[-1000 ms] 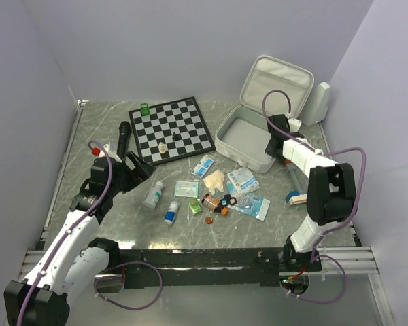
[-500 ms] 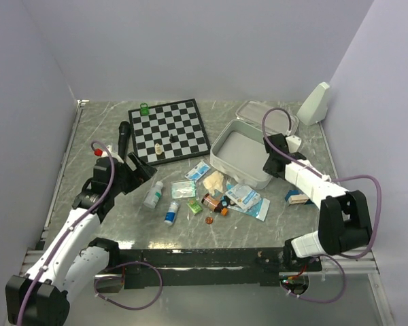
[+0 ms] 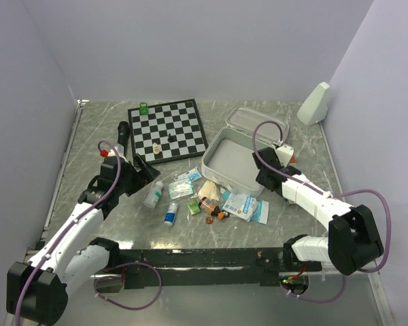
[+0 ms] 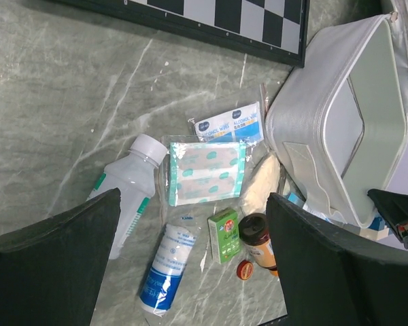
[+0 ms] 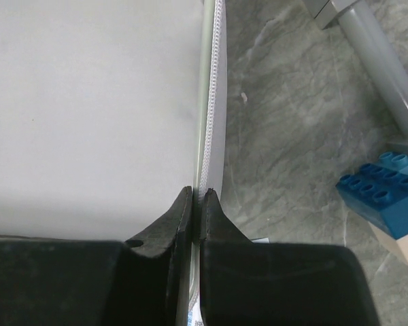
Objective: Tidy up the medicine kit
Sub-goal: Move the medicine box to the center of the board, then pick up the pill bottle at the center of the board.
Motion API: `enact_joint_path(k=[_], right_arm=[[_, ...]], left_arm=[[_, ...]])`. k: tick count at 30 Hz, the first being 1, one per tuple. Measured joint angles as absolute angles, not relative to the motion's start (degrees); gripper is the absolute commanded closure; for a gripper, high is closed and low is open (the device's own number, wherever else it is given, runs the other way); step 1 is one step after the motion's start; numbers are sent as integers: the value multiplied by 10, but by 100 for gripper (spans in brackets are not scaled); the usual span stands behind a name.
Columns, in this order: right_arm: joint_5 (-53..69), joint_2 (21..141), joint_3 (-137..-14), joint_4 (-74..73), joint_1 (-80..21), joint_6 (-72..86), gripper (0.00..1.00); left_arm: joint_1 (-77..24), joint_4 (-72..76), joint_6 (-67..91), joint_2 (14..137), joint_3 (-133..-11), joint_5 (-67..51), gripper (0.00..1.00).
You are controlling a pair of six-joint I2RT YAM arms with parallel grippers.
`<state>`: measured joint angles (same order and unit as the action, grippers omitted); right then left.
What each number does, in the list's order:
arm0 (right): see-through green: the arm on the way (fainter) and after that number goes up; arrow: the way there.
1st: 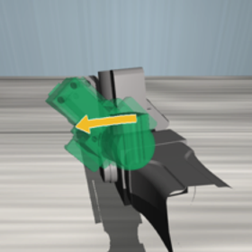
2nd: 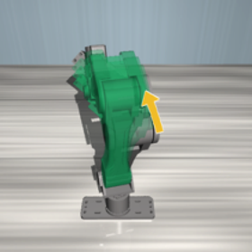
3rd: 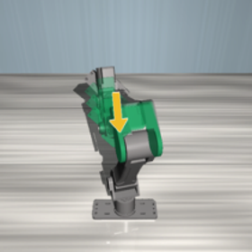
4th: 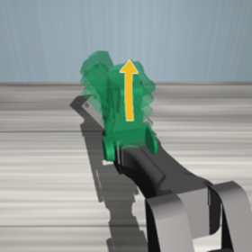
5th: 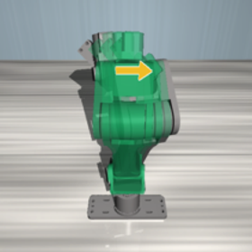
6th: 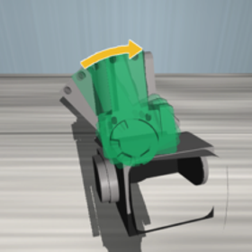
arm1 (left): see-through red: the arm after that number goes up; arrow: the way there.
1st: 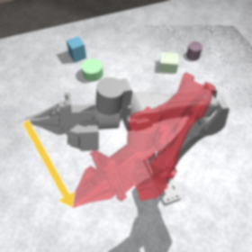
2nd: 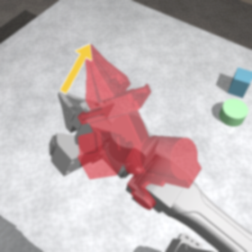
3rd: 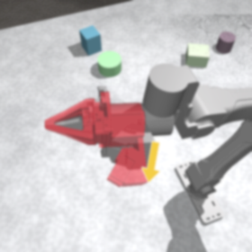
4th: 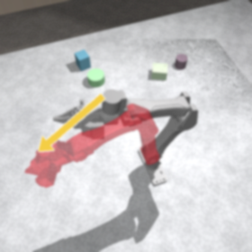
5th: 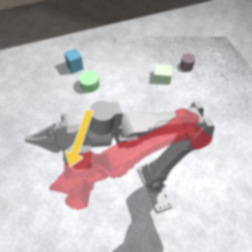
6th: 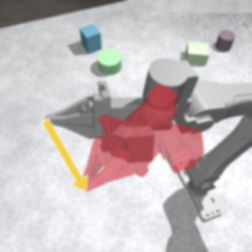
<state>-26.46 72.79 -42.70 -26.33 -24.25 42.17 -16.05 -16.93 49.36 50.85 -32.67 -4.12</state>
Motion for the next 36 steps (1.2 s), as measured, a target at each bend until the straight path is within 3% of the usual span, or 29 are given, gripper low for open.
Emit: enact_joint_path(k=[2, 5, 8, 14, 15, 17, 21, 24, 36], right_arm=[[-266, 719, -419, -260, -249, 428, 80], [-256, 705, -412, -265, -256, 437, 46], [-223, 695, -406, -308, -269, 438, 30], [-213, 655, -444, -368, -274, 429, 28], [-212, 645, -455, -369, -274, 423, 30], [-197, 615, -470, -360, -274, 403, 32], [-150, 554, -472, -336, -280, 358, 33], [-118, 527, -468, -326, -289, 326, 34], [-78, 501, -419, -321, -292, 272, 34]], left_arm=[[-163, -170, 494, 512, -327, -37, 8], [-163, -170, 494, 515, -327, -31, 7], [-163, -170, 494, 522, -329, -27, 5], [-166, -175, 495, 535, -340, 4, 8], [-166, -176, 495, 537, -340, 8, 11], [-167, -179, 494, 548, -340, 17, 29], [-178, -208, 474, 602, -359, 23, 8], [-197, -226, 456, 623, -377, 27, 2], [-268, -308, 396, 755, -464, 106, 8]])
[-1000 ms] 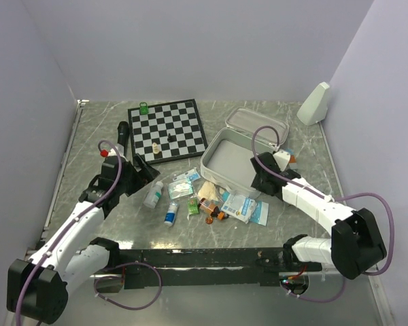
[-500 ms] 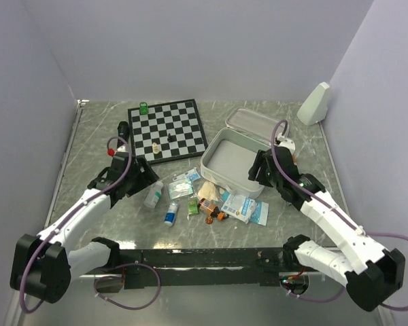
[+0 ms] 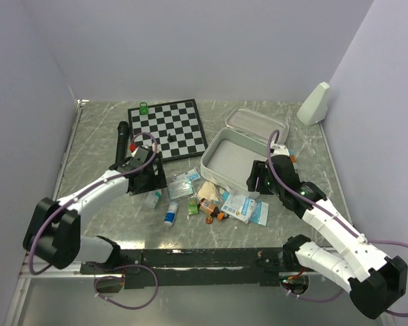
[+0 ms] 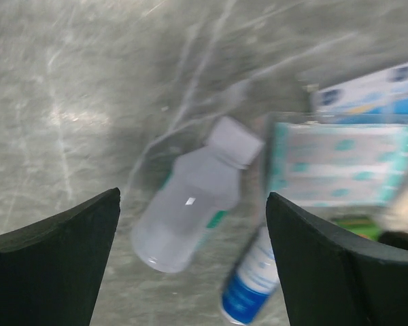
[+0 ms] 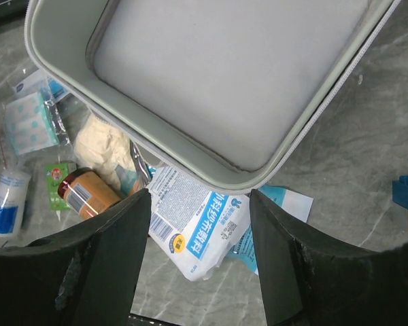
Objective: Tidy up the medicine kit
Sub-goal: Pick up the pill bottle at the center of the board.
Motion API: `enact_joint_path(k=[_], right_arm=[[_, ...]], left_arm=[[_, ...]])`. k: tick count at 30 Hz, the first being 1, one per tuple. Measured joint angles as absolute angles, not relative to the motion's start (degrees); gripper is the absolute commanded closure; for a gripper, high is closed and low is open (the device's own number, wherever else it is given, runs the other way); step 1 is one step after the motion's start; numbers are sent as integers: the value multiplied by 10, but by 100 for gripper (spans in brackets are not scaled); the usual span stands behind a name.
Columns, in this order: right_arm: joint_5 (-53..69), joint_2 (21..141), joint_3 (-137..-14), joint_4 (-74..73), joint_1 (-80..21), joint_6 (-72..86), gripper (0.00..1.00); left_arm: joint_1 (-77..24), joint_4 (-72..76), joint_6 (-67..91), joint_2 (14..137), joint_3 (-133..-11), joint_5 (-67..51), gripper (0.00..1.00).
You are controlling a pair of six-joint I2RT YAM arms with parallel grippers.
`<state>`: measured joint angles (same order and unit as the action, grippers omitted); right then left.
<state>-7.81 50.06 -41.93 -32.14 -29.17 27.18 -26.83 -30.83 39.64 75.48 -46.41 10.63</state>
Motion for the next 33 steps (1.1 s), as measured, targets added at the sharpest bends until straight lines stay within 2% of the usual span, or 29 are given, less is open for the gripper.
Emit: enact_joint_path(k=[18, 24, 28, 31, 33], right_arm=[[-63, 483, -397, -314, -293, 265, 34], [-64, 476, -392, -314, -293, 265, 34], [-63, 474, -390, -313, -293, 265, 34], [-63, 474, -389, -313, -293, 265, 34], [-63, 474, -389, -313, -293, 265, 34]], left_arm=[[-271, -347, 379, 810, -464, 102, 26], [-277, -347, 366, 837, -464, 89, 49], [-277, -346, 360, 837, -466, 84, 53], [-277, -345, 356, 837, -466, 83, 66], [-277, -346, 353, 837, -466, 82, 69]])
